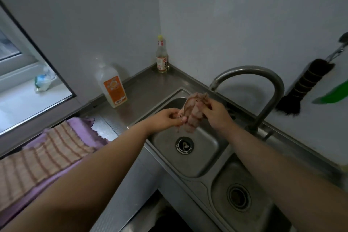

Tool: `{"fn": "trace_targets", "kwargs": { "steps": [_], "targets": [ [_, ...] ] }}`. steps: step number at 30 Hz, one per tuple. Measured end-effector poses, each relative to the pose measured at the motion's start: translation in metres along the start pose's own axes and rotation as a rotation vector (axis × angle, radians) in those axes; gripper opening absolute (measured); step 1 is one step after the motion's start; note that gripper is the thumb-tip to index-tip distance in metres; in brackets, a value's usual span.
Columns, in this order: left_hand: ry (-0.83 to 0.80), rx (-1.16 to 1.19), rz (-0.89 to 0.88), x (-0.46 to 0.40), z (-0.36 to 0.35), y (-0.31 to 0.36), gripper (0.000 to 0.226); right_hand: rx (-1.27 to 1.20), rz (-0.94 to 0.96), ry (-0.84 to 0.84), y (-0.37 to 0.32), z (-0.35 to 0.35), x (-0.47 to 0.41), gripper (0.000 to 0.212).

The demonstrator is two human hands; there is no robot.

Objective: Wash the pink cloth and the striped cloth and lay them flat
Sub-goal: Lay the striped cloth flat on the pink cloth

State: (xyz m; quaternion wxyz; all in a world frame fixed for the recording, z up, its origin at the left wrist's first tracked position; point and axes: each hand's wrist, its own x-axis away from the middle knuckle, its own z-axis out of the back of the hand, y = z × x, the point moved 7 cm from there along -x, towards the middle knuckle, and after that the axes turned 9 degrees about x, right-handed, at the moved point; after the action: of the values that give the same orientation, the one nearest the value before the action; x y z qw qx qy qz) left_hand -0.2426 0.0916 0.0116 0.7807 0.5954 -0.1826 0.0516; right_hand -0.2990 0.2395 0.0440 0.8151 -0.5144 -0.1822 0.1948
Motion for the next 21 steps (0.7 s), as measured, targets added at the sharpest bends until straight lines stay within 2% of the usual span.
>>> {"fn": "trace_targets", "kwargs": {
  "steps": [2,4,6,7,9,13,16,19,21],
  "targets": [
    [0.128,0.115,-0.053,0.011,-0.001,0.012,0.042,-0.057,0.003,-0.019,-0.005,-0.002,0.006,0.021],
    [0.168,0.164,-0.107,0.020,-0.006,0.021,0.047,-0.060,0.043,-0.030,-0.014,-0.003,0.011,0.025],
    [0.180,0.113,-0.105,0.032,-0.013,0.025,0.031,-0.083,0.076,-0.068,-0.024,-0.006,0.016,0.031],
    [0.219,0.076,-0.095,0.038,-0.012,0.024,0.021,-0.100,0.074,-0.098,-0.027,-0.009,0.018,0.034],
    [0.334,0.090,-0.077,0.051,-0.002,0.019,0.014,-0.134,0.072,-0.139,-0.034,-0.013,0.023,0.034],
    [0.551,0.401,-0.098,0.084,0.028,0.013,0.021,-0.237,-0.008,-0.133,-0.041,-0.010,0.030,0.024],
    [0.715,0.377,-0.157,0.106,0.054,0.013,0.024,-0.308,-0.094,-0.210,-0.039,-0.020,0.032,0.016],
    [0.919,0.414,-0.191,0.129,0.083,0.004,0.029,-0.132,-0.036,-0.173,-0.043,-0.031,0.029,0.011],
    [1.105,0.448,-0.196,0.151,0.105,-0.007,0.029,0.074,0.032,-0.160,-0.049,-0.038,0.024,0.021]
  ]
}}
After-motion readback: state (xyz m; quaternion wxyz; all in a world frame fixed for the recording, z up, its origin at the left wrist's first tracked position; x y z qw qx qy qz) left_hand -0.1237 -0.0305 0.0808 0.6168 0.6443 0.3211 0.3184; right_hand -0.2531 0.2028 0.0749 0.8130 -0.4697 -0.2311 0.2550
